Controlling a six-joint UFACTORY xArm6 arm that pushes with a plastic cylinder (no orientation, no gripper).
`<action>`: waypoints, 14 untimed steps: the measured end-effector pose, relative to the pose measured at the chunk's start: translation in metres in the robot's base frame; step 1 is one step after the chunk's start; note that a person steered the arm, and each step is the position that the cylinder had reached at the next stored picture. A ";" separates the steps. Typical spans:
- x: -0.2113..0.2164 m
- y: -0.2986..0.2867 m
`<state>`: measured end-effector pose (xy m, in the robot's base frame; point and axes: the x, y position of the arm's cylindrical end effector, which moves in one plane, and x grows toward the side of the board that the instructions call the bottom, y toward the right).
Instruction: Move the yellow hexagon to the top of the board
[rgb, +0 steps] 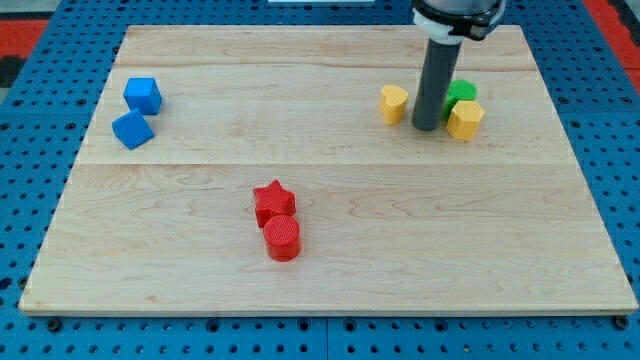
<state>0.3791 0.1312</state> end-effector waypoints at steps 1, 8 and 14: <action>0.000 0.001; 0.027 0.113; -0.005 -0.083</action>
<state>0.3740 0.0485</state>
